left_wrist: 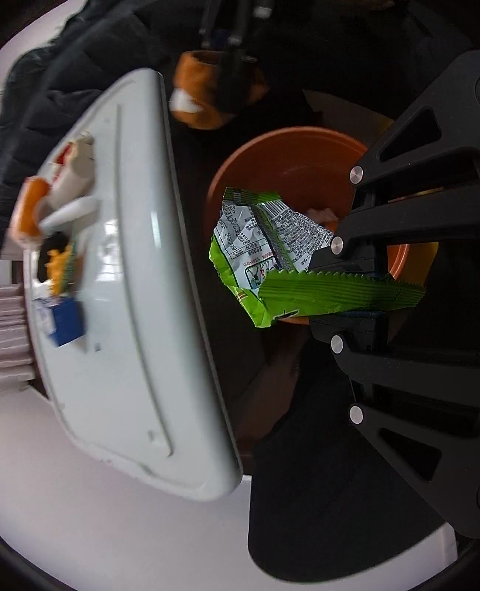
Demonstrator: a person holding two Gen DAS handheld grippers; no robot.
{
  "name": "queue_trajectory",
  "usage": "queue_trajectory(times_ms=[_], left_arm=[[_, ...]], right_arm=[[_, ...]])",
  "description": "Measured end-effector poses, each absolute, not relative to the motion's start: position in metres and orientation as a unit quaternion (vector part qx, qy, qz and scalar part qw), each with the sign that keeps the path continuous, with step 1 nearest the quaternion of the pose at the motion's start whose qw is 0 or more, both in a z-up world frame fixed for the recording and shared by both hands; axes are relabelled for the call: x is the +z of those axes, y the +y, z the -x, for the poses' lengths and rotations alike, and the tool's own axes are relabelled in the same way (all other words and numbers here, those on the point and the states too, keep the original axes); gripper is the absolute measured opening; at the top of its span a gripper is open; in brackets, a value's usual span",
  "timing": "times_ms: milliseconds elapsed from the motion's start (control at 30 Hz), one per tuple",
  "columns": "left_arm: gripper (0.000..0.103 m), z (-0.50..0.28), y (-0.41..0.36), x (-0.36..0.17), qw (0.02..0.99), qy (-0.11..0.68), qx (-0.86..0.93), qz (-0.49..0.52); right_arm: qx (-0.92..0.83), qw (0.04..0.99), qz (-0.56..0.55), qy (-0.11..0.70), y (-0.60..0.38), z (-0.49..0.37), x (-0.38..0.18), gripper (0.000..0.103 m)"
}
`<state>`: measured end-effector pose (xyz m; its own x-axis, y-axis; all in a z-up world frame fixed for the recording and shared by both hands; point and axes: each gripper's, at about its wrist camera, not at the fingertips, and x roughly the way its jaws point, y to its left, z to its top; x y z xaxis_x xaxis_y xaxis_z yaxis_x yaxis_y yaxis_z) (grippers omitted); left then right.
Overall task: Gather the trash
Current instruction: 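Lower the green chip bag and orange sock into the orange bucket and release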
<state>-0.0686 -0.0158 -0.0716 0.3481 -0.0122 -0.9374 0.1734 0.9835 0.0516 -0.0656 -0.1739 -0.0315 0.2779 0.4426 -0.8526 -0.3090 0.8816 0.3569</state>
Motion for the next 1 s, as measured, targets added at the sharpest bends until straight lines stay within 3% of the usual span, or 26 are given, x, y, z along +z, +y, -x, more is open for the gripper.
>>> queue_trajectory(times_ms=[300, 567, 600, 667, 700, 733, 1000], left_arm=[[0.010, 0.025, -0.034, -0.127, 0.776, 0.621, -0.057, -0.095], [0.010, 0.019, -0.026, -0.158, 0.737, 0.671, -0.055, -0.066], [0.013, 0.018, -0.027, -0.158, 0.736, 0.671, -0.050, -0.070], [0.029, 0.016, -0.031, -0.159, 0.734, 0.673, -0.041, -0.079], [0.048, 0.016, -0.030, -0.159, 0.734, 0.673, -0.035, -0.083], [0.056, 0.018, -0.031, -0.158, 0.736, 0.671, -0.032, -0.084], [0.062, 0.027, -0.022, -0.151, 0.747, 0.660, -0.029, -0.074]], right_arm=[[0.214, 0.732, -0.056, 0.644, -0.164, 0.041, -0.101, 0.033], [0.210, 0.705, -0.050, 0.675, -0.157, 0.036, -0.121, 0.037], [0.206, 0.705, -0.048, 0.677, -0.157, 0.036, -0.121, 0.041], [0.201, 0.707, -0.049, 0.676, -0.157, 0.035, -0.120, 0.050], [0.200, 0.709, -0.052, 0.674, -0.157, 0.035, -0.119, 0.055], [0.198, 0.712, -0.053, 0.671, -0.158, 0.035, -0.117, 0.056], [0.186, 0.729, -0.074, 0.655, -0.166, 0.036, -0.106, 0.059]])
